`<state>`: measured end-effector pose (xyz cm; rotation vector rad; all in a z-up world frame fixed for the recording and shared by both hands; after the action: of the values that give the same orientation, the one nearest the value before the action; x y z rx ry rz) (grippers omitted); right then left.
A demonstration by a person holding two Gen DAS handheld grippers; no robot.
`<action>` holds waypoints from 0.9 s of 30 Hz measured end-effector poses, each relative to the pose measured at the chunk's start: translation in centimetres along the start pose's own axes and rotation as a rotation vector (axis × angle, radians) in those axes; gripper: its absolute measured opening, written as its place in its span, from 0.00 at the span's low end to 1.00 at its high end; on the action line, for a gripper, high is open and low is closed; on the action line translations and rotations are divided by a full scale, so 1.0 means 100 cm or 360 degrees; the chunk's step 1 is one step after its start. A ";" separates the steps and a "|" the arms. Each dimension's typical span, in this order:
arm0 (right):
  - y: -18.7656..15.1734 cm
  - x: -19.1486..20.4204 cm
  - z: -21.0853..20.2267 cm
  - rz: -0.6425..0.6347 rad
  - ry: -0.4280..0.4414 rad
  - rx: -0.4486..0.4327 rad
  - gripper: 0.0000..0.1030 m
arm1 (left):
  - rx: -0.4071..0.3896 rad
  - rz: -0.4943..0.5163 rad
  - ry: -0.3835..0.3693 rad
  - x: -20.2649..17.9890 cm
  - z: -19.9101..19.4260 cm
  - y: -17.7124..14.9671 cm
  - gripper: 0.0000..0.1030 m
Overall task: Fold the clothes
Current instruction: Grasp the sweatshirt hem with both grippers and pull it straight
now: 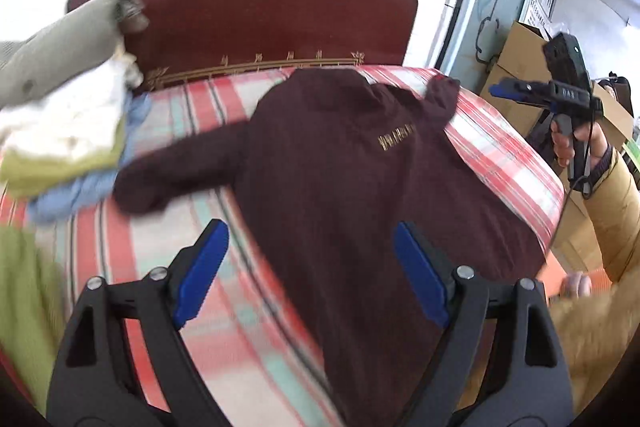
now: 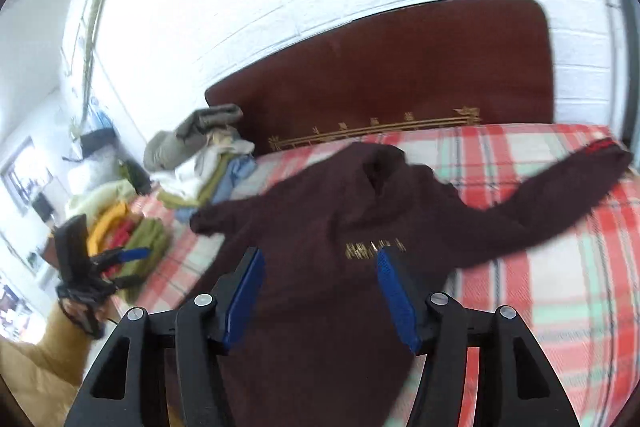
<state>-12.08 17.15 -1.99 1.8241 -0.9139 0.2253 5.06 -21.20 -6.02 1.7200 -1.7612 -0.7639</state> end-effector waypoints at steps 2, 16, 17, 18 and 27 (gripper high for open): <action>0.026 -0.020 0.031 0.0078 0.0012 0.0033 0.58 | 0.0020 -0.0009 -0.0020 -0.001 0.028 0.027 0.83; 0.100 -0.151 0.213 0.0605 -0.0055 0.0305 0.58 | 0.0256 -0.0123 -0.0015 -0.002 0.187 0.121 0.83; 0.101 -0.152 0.219 0.0592 -0.0059 0.0318 0.58 | 0.0265 -0.0123 -0.0009 -0.002 0.193 0.123 0.83; 0.102 -0.152 0.225 0.0565 -0.0055 0.0329 0.59 | 0.0274 -0.0124 -0.0004 -0.002 0.198 0.124 0.83; 0.112 -0.088 0.211 -0.0117 -0.0148 0.0265 0.11 | 0.0307 -0.0164 -0.0120 -0.003 0.214 0.129 0.83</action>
<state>-31.08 1.30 -8.15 2.0326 -0.9129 0.1756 -19.36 -20.30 -11.17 1.9447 -1.8606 -0.7309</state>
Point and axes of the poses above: each gripper's, at about its wrist camera, not at the fingertips, and z roughly the way its jaws point, x to its left, y to its top, the point moved 4 cm from there along z, roughly the way its jaws point, and after that the axes turned 14 degrees about y, right-handed, at the moved point
